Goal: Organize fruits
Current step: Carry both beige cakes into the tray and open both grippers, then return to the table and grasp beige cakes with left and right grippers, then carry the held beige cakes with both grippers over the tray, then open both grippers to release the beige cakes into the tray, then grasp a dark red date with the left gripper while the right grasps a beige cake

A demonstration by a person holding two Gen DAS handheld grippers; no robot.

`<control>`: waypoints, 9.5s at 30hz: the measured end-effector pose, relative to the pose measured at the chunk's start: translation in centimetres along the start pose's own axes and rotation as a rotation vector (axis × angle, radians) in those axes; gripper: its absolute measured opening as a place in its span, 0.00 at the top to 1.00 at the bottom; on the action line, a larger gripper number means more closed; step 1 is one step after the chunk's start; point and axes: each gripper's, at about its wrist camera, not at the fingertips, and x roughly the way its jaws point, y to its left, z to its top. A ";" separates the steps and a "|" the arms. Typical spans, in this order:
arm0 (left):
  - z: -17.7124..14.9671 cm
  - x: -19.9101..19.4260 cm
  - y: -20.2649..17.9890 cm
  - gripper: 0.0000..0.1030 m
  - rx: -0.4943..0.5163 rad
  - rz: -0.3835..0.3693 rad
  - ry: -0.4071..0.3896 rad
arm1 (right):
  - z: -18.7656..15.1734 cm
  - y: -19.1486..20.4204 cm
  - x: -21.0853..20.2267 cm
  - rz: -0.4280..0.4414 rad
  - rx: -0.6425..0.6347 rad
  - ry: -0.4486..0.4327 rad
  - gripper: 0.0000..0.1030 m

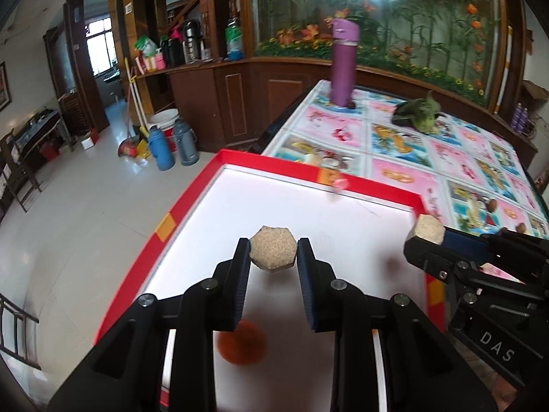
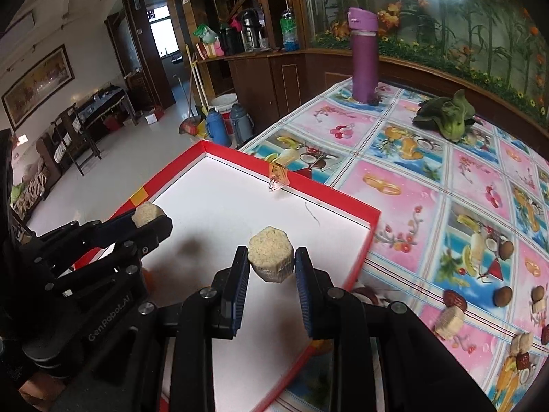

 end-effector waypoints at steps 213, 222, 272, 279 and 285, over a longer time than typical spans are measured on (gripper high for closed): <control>-3.4 -1.7 -0.8 0.27 0.017 0.023 0.011 | -3.6 -2.0 -1.6 0.000 0.021 0.038 0.68; -3.8 -3.2 -5.6 0.27 0.114 -0.043 0.021 | -5.9 -7.3 -5.2 -0.032 0.132 0.022 0.68; -0.4 6.1 -24.7 0.33 0.292 -0.281 0.244 | -11.2 -23.8 -8.0 -0.209 0.291 0.010 0.79; -0.4 5.9 -25.2 0.64 0.288 -0.269 0.215 | -11.2 -23.6 -8.0 -0.141 0.322 0.026 0.79; -1.0 5.1 -25.9 0.66 0.303 -0.220 0.177 | -11.3 -23.8 -8.1 -0.082 0.362 0.045 0.79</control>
